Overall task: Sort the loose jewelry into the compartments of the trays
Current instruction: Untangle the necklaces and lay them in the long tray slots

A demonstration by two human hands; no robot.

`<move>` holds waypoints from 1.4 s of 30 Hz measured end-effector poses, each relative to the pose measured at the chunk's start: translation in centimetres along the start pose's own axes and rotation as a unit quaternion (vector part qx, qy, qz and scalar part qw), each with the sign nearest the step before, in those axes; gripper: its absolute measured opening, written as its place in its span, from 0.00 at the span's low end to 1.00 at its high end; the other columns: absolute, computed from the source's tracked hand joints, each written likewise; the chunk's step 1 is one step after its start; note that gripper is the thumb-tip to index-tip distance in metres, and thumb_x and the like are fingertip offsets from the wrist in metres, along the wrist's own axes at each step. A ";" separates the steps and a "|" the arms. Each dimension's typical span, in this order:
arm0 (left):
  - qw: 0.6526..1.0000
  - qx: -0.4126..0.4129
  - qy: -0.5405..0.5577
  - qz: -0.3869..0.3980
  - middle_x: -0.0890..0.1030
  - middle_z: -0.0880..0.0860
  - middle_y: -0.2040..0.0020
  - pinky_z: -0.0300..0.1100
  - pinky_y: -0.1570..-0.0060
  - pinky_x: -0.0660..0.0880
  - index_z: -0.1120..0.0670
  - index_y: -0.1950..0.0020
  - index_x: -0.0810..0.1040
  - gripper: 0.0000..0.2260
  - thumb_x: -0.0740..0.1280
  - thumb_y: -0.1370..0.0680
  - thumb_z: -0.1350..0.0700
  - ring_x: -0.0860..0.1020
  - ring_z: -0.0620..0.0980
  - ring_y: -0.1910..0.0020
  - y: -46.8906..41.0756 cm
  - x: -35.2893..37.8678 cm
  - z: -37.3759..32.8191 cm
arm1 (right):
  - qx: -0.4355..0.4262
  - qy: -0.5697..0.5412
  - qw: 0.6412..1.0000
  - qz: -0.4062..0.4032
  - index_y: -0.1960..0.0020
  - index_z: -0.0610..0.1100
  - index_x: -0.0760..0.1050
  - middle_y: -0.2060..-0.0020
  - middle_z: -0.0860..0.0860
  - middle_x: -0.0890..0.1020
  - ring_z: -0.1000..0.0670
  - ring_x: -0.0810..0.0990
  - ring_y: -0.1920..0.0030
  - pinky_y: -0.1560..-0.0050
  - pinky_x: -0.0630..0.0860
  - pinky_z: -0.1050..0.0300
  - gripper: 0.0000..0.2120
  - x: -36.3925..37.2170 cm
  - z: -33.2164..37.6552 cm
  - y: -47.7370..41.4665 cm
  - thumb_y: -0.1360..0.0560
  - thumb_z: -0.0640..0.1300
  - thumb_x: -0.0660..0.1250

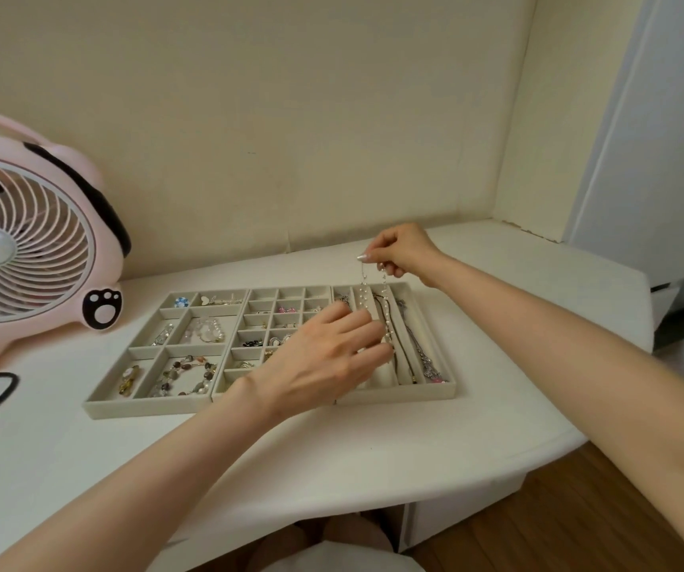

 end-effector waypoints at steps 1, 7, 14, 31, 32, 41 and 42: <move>1.000 0.002 0.003 0.005 0.73 0.52 0.63 0.45 0.62 0.67 0.56 0.57 0.77 0.07 0.61 0.22 0.60 0.70 0.53 0.63 -0.1 0.1 -0.1 | 0.004 0.002 1.000 0.007 0.63 0.42 0.78 0.73 0.48 0.76 0.58 0.70 0.81 0.79 0.66 0.67 0.07 0.2 -0.2 0.0 0.32 0.39 0.76; 0.999 -0.028 0.027 0.019 0.74 0.50 0.63 0.44 0.61 0.66 0.55 0.58 0.75 0.08 0.61 0.21 0.56 0.70 0.51 0.63 -0.3 0.5 -0.3 | 0.033 -0.032 0.998 0.037 0.63 0.40 0.77 0.71 0.46 0.78 0.56 0.76 0.77 0.75 0.72 0.66 0.07 0.8 -1.5 -0.5 0.33 0.36 0.75; 0.966 -0.215 0.138 0.034 0.78 0.45 0.64 0.41 0.61 0.65 0.51 0.59 0.75 0.04 0.64 0.27 0.51 0.74 0.47 0.63 0.6 1.7 0.9 | 0.053 -0.079 0.995 0.031 0.60 0.36 0.78 0.69 0.44 0.78 0.56 0.77 0.77 0.74 0.75 0.65 0.04 0.3 -2.5 -0.9 0.31 0.32 0.73; 0.935 -0.297 0.183 0.062 0.79 0.44 0.60 0.39 0.58 0.65 0.51 0.55 0.78 0.06 0.72 0.30 0.55 0.70 0.42 0.60 1.1 2.6 1.3 | 0.048 -0.049 0.997 0.022 0.62 0.40 0.78 0.71 0.46 0.77 0.58 0.72 0.80 0.76 0.70 0.68 0.06 -0.2 -2.3 -1.3 0.32 0.38 0.76; 0.939 -0.295 0.164 0.069 0.78 0.45 0.60 0.39 0.58 0.64 0.51 0.56 0.78 0.07 0.73 0.31 0.56 0.72 0.44 0.60 1.1 2.6 1.4 | 0.046 -0.048 0.998 0.020 0.62 0.40 0.78 0.72 0.47 0.77 0.59 0.72 0.80 0.76 0.70 0.68 0.06 -0.3 -2.2 -1.3 0.32 0.38 0.76; 0.942 -0.263 -0.127 0.163 0.73 0.54 0.70 0.44 0.67 0.66 0.56 0.69 0.74 0.12 0.73 0.45 0.67 0.72 0.54 0.69 0.1 0.9 2.0 | 0.034 -0.067 0.997 0.013 0.60 0.38 0.77 0.69 0.47 0.78 0.58 0.76 0.76 0.72 0.75 0.67 0.05 -1.5 -1.8 -1.6 0.30 0.35 0.73; 0.944 -0.259 -0.131 0.159 0.72 0.53 0.70 0.44 0.67 0.65 0.56 0.69 0.73 0.12 0.73 0.44 0.67 0.72 0.54 0.69 0.0 0.8 2.0 | 0.030 -0.069 0.997 0.014 0.61 0.38 0.77 0.68 0.46 0.78 0.58 0.76 0.76 0.72 0.76 0.67 0.05 -1.6 -1.7 -1.6 0.30 0.34 0.73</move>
Point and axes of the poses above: each hand's wrist, its own y-axis away from the middle knuckle, its own x-axis out of the palm, z = x × y, the point moved 4 cm from there along -y, towards the middle knuckle
